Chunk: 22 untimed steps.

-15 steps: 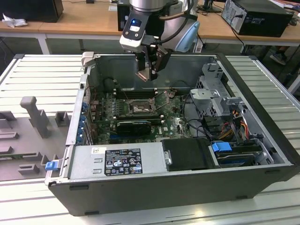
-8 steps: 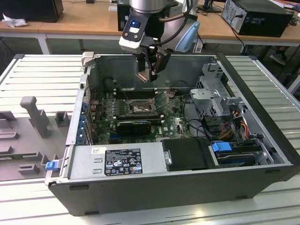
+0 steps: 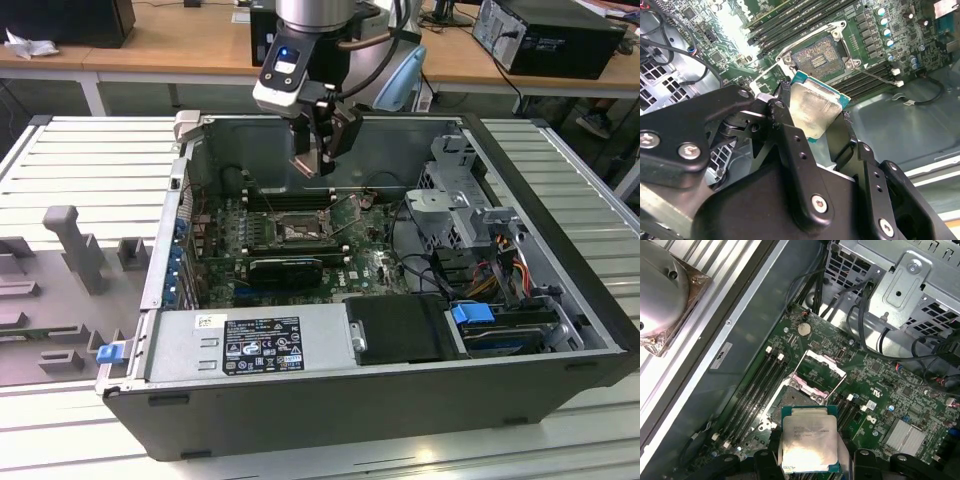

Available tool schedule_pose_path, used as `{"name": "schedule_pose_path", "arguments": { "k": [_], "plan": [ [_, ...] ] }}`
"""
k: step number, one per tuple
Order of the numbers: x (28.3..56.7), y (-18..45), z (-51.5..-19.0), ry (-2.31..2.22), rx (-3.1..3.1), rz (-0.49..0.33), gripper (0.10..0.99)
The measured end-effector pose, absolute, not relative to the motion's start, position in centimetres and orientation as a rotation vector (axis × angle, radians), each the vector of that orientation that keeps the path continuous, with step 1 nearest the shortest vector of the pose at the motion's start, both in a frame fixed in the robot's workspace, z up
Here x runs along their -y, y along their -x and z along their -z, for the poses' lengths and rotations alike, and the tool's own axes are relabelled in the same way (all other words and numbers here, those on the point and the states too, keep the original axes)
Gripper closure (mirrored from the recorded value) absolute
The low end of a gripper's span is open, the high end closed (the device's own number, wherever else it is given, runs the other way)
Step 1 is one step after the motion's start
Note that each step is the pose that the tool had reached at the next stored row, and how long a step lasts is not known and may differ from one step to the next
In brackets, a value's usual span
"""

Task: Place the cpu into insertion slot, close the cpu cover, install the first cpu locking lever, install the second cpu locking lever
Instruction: 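Place the cpu into insertion slot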

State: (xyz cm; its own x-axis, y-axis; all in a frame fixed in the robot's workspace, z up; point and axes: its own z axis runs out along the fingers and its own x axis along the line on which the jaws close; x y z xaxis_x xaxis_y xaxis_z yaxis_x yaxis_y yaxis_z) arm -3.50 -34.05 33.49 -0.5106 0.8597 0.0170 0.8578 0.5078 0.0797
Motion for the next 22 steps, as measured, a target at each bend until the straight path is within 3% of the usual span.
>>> {"name": "schedule_pose_path", "arguments": {
  "k": [22],
  "plan": [
    [34.1, 3.5, -31.8, -1.759, -2.571, -0.111, 0.557]
  ]
}}
